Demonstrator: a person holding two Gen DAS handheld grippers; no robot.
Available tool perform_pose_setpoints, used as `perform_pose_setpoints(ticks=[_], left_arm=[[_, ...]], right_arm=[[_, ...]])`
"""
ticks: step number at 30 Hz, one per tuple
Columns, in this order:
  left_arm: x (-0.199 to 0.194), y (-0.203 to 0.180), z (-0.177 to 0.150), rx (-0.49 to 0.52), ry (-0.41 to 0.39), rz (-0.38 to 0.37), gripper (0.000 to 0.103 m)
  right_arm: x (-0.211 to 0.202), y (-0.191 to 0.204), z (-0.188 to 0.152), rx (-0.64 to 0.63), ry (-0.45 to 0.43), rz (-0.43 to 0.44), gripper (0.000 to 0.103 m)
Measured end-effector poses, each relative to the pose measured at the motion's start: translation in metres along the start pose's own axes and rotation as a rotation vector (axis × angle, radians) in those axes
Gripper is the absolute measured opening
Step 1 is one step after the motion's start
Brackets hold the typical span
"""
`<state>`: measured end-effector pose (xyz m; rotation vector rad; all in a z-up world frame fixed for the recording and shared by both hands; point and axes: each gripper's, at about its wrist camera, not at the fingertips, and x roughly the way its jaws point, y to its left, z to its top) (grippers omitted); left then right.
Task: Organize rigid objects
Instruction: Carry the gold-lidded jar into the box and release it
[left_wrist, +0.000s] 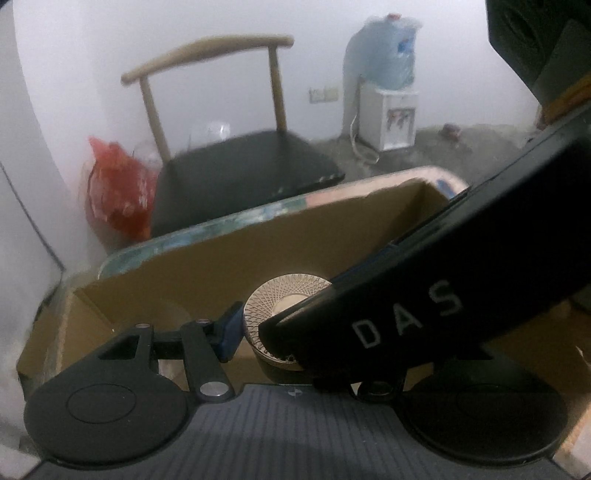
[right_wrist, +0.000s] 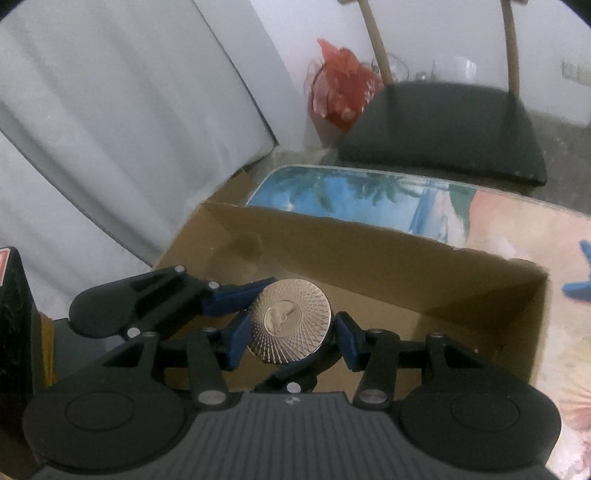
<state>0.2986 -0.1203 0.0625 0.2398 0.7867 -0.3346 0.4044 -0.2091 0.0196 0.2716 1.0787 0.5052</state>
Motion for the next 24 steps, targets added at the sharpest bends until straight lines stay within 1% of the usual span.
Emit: perform_pose_setpoints(ticks=[5, 9, 12, 16, 19, 21, 23, 24], left_arm=[[0.011, 0.004, 0.007, -0.005, 0.071, 0.021, 0.058], [0.023, 0.006, 0.01, -0.019, 0.153, 0.024, 0.058], [0.026, 0.011, 0.01, -0.051, 0.197, 0.002, 0.058], [0.027, 0.015, 0.009, -0.071, 0.232, -0.007, 0.059], [0.024, 0.013, 0.01, -0.058, 0.212, 0.009, 0.06], [0.019, 0.009, 0.011, -0.033, 0.189, 0.015, 0.063], [0.02, 0.007, 0.011, -0.012, 0.179, 0.025, 0.068], [0.018, 0.005, 0.011, -0.005, 0.174, 0.028, 0.069]], right_arm=[[0.012, -0.008, 0.005, 0.027, 0.039, 0.039, 0.052], [0.022, -0.014, 0.008, 0.049, 0.073, 0.044, 0.051], [0.028, -0.014, 0.009, 0.051, 0.085, 0.041, 0.05], [0.032, -0.014, 0.01, 0.045, 0.097, 0.039, 0.049], [0.032, -0.016, 0.009, 0.055, 0.096, 0.043, 0.049], [0.032, -0.016, 0.009, 0.053, 0.094, 0.036, 0.049], [0.033, -0.015, 0.008, 0.053, 0.095, 0.035, 0.049], [0.032, -0.015, 0.008, 0.051, 0.092, 0.034, 0.049]])
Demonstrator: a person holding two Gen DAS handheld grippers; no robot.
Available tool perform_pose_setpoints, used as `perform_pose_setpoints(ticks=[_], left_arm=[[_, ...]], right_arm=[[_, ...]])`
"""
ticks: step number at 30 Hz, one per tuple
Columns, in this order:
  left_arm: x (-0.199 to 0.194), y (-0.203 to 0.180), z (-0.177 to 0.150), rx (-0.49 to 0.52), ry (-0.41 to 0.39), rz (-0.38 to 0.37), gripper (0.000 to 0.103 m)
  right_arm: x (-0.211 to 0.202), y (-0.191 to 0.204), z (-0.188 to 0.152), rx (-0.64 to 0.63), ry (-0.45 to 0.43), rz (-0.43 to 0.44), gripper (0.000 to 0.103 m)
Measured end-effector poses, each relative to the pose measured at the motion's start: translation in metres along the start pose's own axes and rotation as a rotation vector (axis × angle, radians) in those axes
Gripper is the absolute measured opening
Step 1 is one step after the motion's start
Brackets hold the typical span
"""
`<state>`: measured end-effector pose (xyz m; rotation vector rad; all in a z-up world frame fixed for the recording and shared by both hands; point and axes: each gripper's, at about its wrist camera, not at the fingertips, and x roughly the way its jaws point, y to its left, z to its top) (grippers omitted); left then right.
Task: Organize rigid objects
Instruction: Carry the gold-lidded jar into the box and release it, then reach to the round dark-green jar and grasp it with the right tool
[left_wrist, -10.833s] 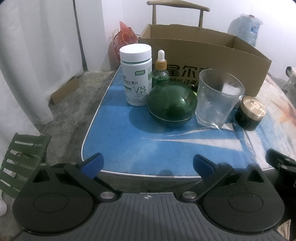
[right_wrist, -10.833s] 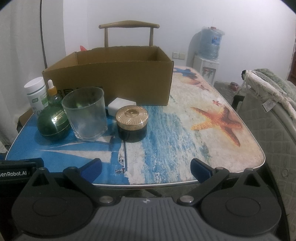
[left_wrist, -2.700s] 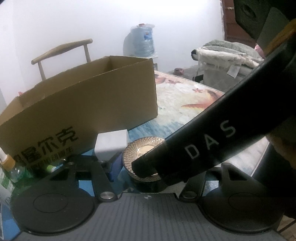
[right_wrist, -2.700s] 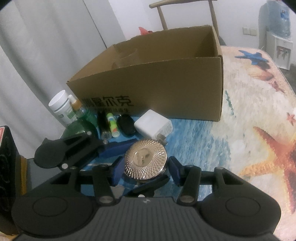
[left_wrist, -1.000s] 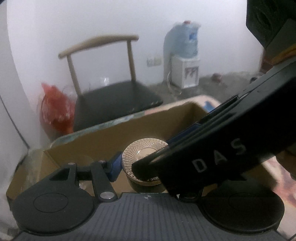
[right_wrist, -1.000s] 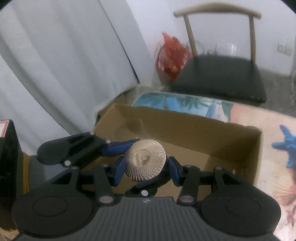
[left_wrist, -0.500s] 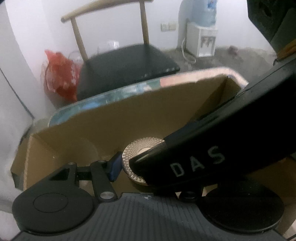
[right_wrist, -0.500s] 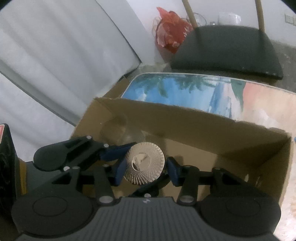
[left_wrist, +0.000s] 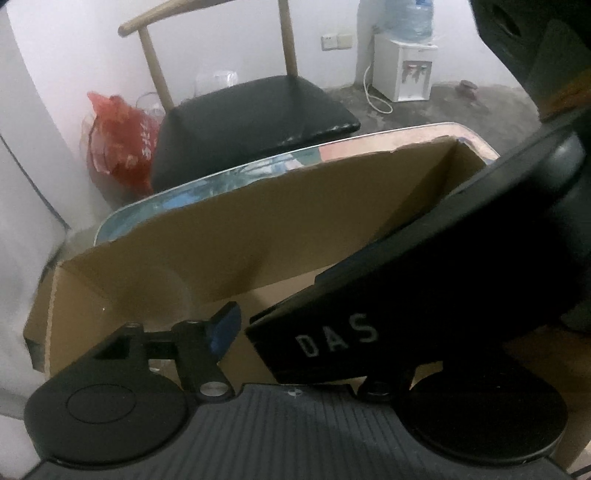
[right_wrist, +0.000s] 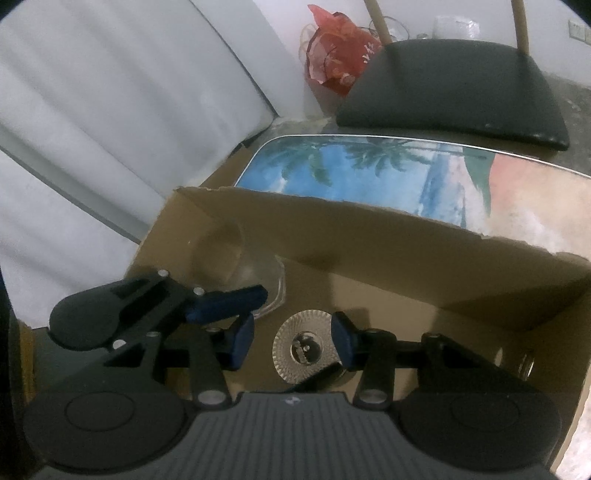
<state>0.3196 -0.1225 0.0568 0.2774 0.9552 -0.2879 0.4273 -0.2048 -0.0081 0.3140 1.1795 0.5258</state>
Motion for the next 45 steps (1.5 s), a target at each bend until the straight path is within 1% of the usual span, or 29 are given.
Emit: perform_pose_setpoints(ticks=[3, 5, 7, 11, 14, 16, 18, 20, 22, 25, 28, 30, 33, 35, 36, 37, 39, 40, 42, 44, 45], left_arm=[[-0.007, -0.001, -0.002, 0.002, -0.03, 0.013, 0.072], [-0.021, -0.001, -0.006, -0.005, -0.062, 0.003, 0.077], [-0.041, 0.0, -0.011, -0.017, -0.104, -0.004, 0.078], [-0.092, 0.003, -0.034, -0.035, -0.215, -0.021, 0.088], [-0.136, 0.007, -0.063, -0.053, -0.297, -0.049, 0.093], [-0.164, 0.011, -0.087, -0.069, -0.352, -0.067, 0.096], [-0.188, 0.016, -0.11, -0.084, -0.4, -0.081, 0.097], [-0.205, 0.019, -0.136, -0.103, -0.433, -0.093, 0.099], [-0.211, 0.026, -0.156, -0.122, -0.44, -0.109, 0.099], [-0.208, 0.03, -0.186, -0.144, -0.441, -0.106, 0.099], [-0.195, 0.026, -0.212, -0.127, -0.44, -0.078, 0.099], [-0.185, 0.024, -0.225, -0.111, -0.427, -0.074, 0.1], [-0.168, 0.024, -0.241, -0.103, -0.386, -0.097, 0.099], [-0.155, 0.023, -0.247, -0.086, -0.347, -0.066, 0.1], [-0.148, 0.022, -0.248, -0.073, -0.335, -0.057, 0.1], [-0.144, 0.022, -0.251, -0.068, -0.322, -0.057, 0.1], [-0.137, 0.025, -0.255, -0.065, -0.304, -0.087, 0.1], [-0.134, 0.026, -0.256, -0.064, -0.296, -0.096, 0.1], [-0.128, 0.027, -0.257, -0.054, -0.286, -0.092, 0.1], [-0.121, 0.025, -0.259, -0.036, -0.272, -0.084, 0.1], [-0.117, 0.024, -0.259, -0.026, -0.266, -0.082, 0.1]], right_arm=[[-0.007, 0.003, -0.002, -0.004, -0.022, -0.001, 0.049], [-0.018, 0.006, -0.004, 0.0, -0.055, -0.001, 0.049], [-0.037, 0.01, -0.009, 0.01, -0.105, -0.002, 0.049], [-0.087, 0.027, -0.03, 0.011, -0.23, 0.007, 0.049], [-0.127, 0.044, -0.06, -0.008, -0.326, 0.019, 0.049], [-0.152, 0.057, -0.086, -0.018, -0.386, 0.032, 0.049], [-0.171, 0.07, -0.112, -0.032, -0.433, 0.046, 0.049], [-0.185, 0.083, -0.142, -0.049, -0.476, 0.054, 0.05], [-0.189, 0.095, -0.168, -0.055, -0.497, 0.072, 0.05], [-0.18, 0.107, -0.203, -0.054, -0.499, 0.105, 0.051], [-0.149, 0.12, -0.23, -0.063, -0.473, 0.09, 0.052], [-0.122, 0.125, -0.24, -0.054, -0.438, 0.077, 0.053], [-0.077, 0.128, -0.244, -0.017, -0.357, 0.073, 0.052], [-0.055, 0.131, -0.245, -0.014, -0.332, 0.014, 0.054], [-0.049, 0.132, -0.245, -0.015, -0.322, 0.001, 0.054], [-0.042, 0.133, -0.242, -0.01, -0.303, 0.005, 0.054], [-0.034, 0.135, -0.241, -0.002, -0.268, 0.038, 0.054], [-0.031, 0.137, -0.239, -0.008, -0.26, 0.037, 0.055], [-0.025, 0.138, -0.238, -0.019, -0.254, 0.018, 0.059], [-0.021, 0.136, -0.236, -0.018, -0.244, 0.015, 0.059], [-0.022, 0.138, -0.241, -0.019, -0.241, 0.016, 0.059]])
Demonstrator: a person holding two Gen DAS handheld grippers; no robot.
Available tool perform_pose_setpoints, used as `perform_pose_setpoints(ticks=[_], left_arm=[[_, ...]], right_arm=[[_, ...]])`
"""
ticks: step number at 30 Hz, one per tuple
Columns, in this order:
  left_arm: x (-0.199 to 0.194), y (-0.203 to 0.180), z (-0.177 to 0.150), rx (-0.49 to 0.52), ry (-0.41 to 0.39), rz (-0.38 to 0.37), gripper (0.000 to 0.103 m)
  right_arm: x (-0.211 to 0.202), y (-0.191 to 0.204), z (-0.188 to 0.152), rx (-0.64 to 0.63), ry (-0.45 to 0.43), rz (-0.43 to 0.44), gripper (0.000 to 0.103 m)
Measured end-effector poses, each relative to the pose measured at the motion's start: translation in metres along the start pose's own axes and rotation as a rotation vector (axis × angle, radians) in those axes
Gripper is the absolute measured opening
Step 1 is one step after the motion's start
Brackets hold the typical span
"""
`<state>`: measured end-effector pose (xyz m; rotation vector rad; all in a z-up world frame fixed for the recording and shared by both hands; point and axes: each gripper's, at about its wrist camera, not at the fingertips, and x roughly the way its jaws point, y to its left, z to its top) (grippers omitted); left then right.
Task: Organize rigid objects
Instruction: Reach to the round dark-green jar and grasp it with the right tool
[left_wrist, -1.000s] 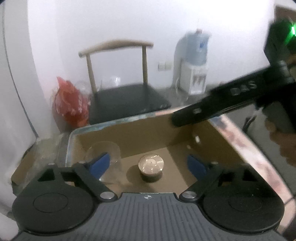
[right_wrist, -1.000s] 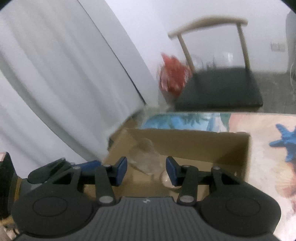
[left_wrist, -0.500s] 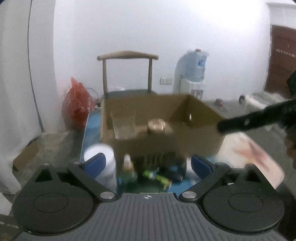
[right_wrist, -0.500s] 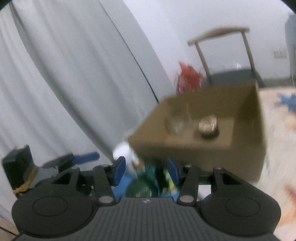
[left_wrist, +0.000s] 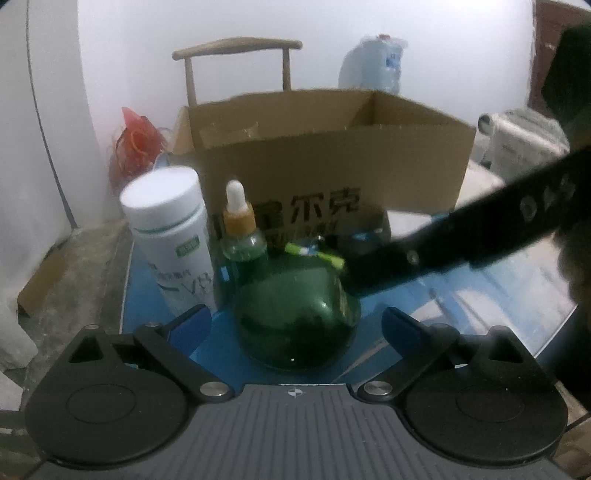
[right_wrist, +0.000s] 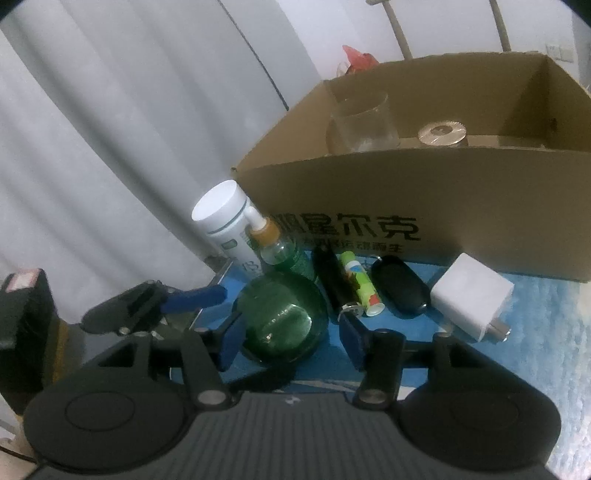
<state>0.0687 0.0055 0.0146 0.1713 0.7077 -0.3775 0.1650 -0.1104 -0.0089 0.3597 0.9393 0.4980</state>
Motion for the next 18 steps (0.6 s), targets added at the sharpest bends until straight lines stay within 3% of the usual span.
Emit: perform_pose_setpoints(ticks=[8, 14, 18], left_arm=[[0.01, -0.009, -0.011, 0.053, 0.013, 0.016, 0.097], [0.008, -0.017, -0.013, 0.052, 0.001, 0.044, 0.084], [0.005, -0.02, -0.012, 0.047, 0.004, 0.026, 0.083]], right_arm=[[0.018, -0.001, -0.001, 0.0, 0.042, -0.014, 0.059], [0.03, -0.003, -0.001, 0.018, 0.076, 0.009, 0.06], [0.029, -0.003, -0.005, 0.017, 0.078, 0.005, 0.062]])
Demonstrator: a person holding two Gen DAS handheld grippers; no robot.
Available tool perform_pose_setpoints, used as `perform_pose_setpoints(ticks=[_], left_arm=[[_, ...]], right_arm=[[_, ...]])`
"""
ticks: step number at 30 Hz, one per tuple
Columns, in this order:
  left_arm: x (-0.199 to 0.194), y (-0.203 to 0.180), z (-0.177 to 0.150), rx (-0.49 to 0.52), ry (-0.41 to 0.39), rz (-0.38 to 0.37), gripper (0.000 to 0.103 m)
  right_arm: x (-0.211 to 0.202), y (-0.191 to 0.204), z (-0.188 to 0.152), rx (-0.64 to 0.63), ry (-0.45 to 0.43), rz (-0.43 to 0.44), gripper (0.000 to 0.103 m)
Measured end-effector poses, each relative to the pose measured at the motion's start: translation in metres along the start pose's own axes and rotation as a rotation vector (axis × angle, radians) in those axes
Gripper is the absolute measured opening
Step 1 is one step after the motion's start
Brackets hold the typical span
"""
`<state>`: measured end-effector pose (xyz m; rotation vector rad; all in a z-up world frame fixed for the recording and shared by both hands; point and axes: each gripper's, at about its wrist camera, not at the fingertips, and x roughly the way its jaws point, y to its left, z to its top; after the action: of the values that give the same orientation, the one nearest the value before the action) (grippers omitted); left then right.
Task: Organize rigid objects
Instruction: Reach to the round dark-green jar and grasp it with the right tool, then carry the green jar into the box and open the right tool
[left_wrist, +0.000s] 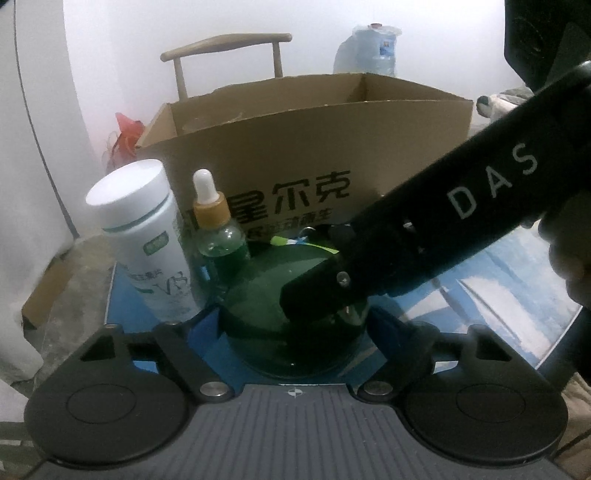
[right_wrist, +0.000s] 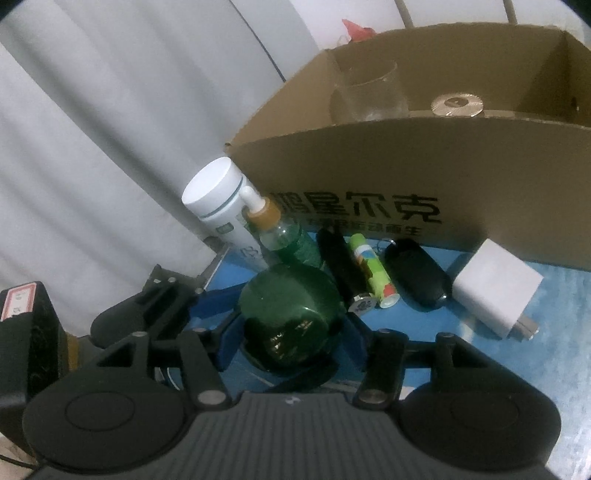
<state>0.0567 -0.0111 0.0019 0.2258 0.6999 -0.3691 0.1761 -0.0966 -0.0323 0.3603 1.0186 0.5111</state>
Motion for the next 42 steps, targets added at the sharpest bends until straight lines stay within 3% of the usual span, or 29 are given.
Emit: perform_pose_setpoints(ticks=[8, 18, 32, 37, 42], left_arm=[[-0.005, -0.014, -0.002, 0.018, 0.004, -0.051, 0.083], [0.012, -0.017, 0.0, 0.046, 0.044, -0.031, 0.084], [0.007, -0.019, 0.0, 0.037, 0.064, -0.024, 0.082], [-0.014, -0.021, 0.009, 0.057, 0.037, 0.0, 0.082], [-0.046, -0.019, 0.037, 0.112, -0.053, 0.049, 0.082]], right_arm=[[-0.015, -0.003, -0.013, 0.003, 0.012, -0.033, 0.064], [-0.008, -0.011, -0.013, 0.016, 0.02, -0.013, 0.073], [-0.007, -0.008, -0.014, 0.007, 0.025, -0.005, 0.075], [-0.023, 0.004, -0.013, -0.003, 0.008, 0.015, 0.075], [-0.056, 0.031, 0.006, -0.077, -0.063, 0.018, 0.075]])
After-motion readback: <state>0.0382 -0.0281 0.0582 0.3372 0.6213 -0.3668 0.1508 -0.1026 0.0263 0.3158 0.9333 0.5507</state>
